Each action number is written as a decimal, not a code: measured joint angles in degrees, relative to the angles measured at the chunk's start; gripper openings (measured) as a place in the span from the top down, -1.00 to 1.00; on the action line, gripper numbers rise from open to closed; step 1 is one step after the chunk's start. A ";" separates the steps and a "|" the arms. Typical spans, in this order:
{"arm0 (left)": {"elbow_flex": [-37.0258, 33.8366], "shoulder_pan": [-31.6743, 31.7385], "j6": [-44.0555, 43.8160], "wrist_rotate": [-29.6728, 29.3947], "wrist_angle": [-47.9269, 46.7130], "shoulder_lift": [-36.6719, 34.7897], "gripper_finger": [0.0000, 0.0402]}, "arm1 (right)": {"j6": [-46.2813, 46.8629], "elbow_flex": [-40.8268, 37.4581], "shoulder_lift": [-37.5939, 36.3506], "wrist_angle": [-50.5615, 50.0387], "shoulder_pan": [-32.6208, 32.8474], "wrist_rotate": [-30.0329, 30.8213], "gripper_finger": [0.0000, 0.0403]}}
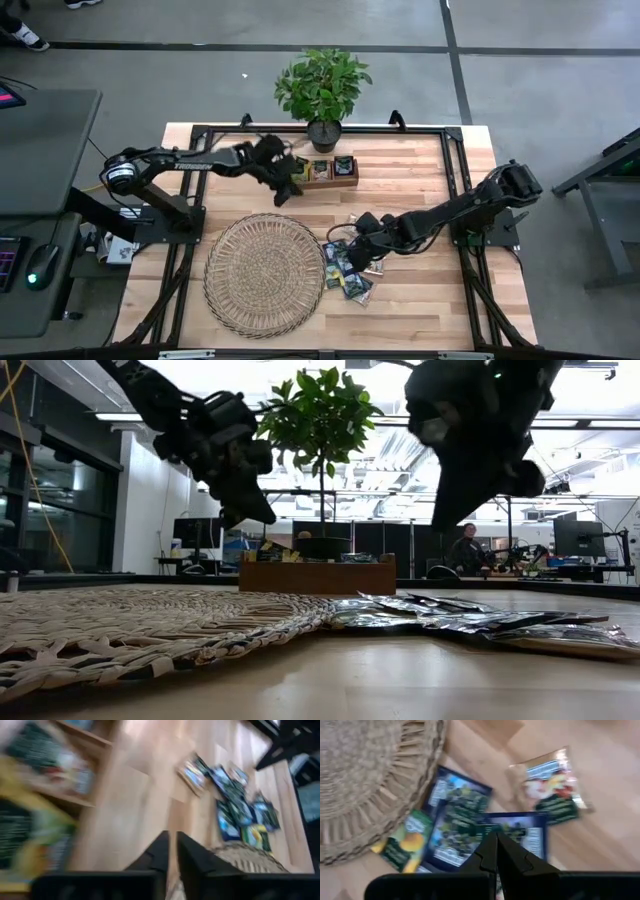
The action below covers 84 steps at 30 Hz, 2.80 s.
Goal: Pick & Place Tea
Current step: Put the blue tea bag into the right section of the wooden organizer
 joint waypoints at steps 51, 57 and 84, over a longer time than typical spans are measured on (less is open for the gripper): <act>9.89 -32.18 -13.48 -23.46 14.46 25.29 1.00 | 7.30 0.04 6.08 3.72 -8.57 -9.51 0.73; 10.08 -32.14 -13.28 -24.50 17.53 27.36 1.00 | 7.08 0.07 6.08 4.21 -8.64 -9.56 0.64; 9.99 -31.76 -17.34 -25.33 19.28 30.38 1.00 | 4.27 0.24 13.19 10.72 -8.91 -13.34 -0.11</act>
